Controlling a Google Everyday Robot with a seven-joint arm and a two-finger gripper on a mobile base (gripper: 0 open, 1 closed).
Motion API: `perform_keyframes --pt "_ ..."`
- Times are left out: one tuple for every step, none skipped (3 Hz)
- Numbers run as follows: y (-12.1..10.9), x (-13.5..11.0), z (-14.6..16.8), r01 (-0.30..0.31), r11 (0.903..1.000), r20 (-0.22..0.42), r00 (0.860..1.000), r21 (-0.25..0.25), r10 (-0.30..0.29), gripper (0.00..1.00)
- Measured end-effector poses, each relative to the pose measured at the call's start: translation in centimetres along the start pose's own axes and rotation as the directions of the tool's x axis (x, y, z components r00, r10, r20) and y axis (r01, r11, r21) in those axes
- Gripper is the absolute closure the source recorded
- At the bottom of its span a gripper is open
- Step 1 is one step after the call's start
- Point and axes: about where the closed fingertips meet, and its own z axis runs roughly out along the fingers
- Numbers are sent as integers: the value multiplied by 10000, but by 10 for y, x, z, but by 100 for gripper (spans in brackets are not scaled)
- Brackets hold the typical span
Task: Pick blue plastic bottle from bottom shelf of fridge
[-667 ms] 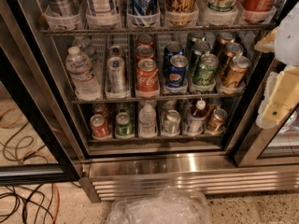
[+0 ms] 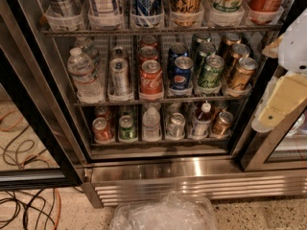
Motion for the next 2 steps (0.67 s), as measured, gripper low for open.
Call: perform_keyframes --pt "14 -7 43 -1617 9864 915 9823 -298 1637 0" --pt "36 -16 101 -3179 9418 1687 9278 -1092 3328 0"
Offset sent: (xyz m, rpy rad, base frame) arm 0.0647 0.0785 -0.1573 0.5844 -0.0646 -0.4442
